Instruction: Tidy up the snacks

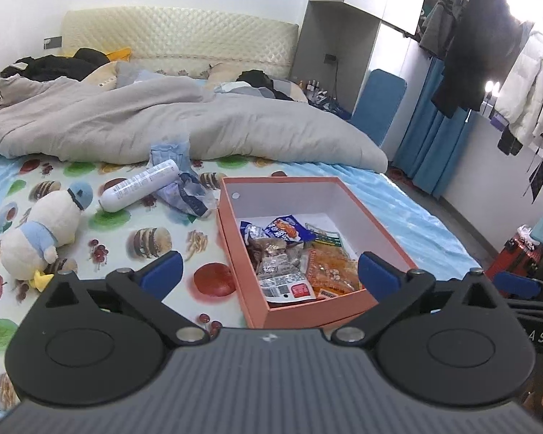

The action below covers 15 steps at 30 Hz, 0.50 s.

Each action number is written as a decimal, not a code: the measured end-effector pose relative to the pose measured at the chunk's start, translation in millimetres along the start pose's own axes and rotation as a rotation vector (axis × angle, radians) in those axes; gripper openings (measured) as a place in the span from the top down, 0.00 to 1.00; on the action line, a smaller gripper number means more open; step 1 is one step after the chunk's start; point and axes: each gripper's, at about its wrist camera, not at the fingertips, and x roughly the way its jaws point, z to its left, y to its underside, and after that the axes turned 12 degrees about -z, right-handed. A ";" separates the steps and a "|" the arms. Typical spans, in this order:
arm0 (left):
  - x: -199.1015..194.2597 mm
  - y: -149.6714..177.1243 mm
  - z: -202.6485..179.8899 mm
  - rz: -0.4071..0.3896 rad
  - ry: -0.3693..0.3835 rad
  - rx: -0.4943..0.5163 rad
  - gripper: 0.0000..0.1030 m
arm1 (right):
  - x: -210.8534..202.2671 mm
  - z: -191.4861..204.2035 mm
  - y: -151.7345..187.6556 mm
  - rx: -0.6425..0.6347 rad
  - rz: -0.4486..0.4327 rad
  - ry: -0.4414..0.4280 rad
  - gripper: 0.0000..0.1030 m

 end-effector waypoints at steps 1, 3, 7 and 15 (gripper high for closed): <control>0.5 -0.3 0.7 0.002 0.001 0.001 0.00 | 0.5 -0.3 0.2 0.001 0.001 -0.001 0.00; 0.9 -0.2 1.5 0.002 -0.001 0.002 0.00 | 0.9 -1.1 0.3 0.008 0.001 -0.003 0.00; 4.8 1.2 3.1 0.017 -0.013 -0.003 0.00 | 1.6 -0.8 0.1 0.005 -0.003 -0.012 0.00; 9.5 5.4 0.6 0.041 -0.042 0.025 0.00 | 3.3 -2.4 -0.8 0.016 -0.005 -0.010 0.00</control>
